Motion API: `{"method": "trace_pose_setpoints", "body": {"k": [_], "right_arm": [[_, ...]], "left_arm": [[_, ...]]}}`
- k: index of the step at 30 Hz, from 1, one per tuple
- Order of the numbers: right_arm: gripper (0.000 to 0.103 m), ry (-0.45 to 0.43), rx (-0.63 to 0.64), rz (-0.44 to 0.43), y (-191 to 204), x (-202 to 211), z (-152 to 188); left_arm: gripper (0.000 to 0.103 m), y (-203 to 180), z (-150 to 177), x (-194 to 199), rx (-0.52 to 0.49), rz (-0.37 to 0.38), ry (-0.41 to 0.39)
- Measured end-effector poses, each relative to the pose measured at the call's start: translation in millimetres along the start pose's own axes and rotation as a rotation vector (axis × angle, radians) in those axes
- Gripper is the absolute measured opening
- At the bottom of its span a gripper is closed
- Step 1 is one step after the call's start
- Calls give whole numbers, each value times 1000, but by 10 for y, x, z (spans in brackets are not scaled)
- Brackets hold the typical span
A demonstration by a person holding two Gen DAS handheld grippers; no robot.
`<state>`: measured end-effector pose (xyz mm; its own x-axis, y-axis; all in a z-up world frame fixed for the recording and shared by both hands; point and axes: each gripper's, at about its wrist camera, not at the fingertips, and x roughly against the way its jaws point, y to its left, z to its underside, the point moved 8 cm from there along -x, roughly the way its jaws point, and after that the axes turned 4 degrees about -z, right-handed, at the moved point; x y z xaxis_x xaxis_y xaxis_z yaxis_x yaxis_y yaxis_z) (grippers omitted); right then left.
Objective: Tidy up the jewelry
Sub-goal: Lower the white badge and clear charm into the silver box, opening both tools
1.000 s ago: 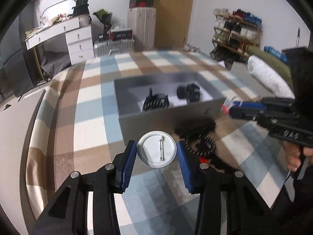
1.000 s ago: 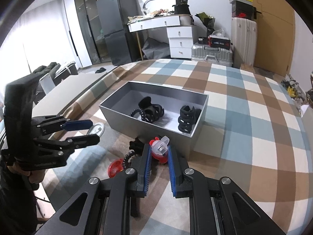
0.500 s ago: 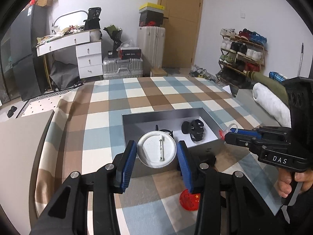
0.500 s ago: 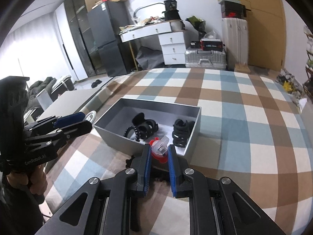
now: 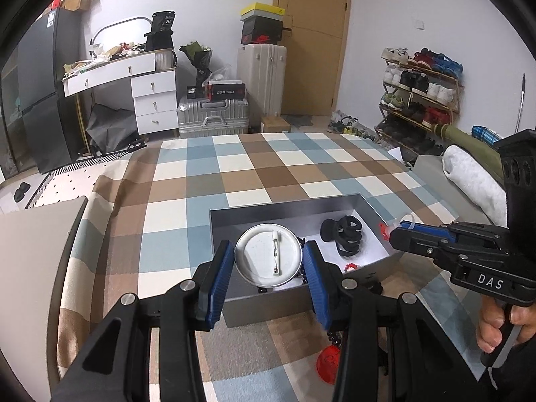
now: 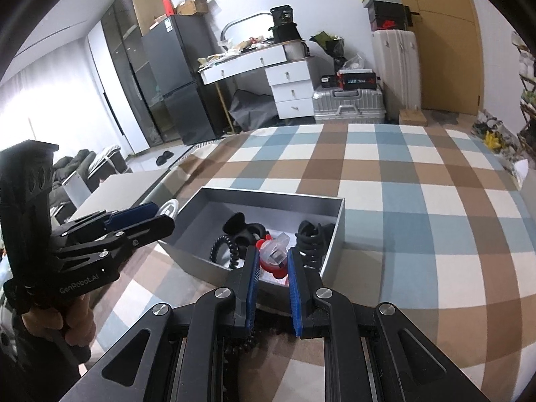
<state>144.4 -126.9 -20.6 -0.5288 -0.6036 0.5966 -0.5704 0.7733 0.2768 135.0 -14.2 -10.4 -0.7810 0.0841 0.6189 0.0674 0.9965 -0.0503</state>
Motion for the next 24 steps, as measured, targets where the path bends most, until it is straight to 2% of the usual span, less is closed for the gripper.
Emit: {"method": "trace_pose_setpoints", "body": {"k": [19,24], "right_arm": [[16,35,-37,-8,-81,-229,18],[16,48,-36,-9,-82,-256,36]], "left_arm": [[37,21,2,-257,6,-57,23],[37,8,21,-299,-20,-81,28]]}}
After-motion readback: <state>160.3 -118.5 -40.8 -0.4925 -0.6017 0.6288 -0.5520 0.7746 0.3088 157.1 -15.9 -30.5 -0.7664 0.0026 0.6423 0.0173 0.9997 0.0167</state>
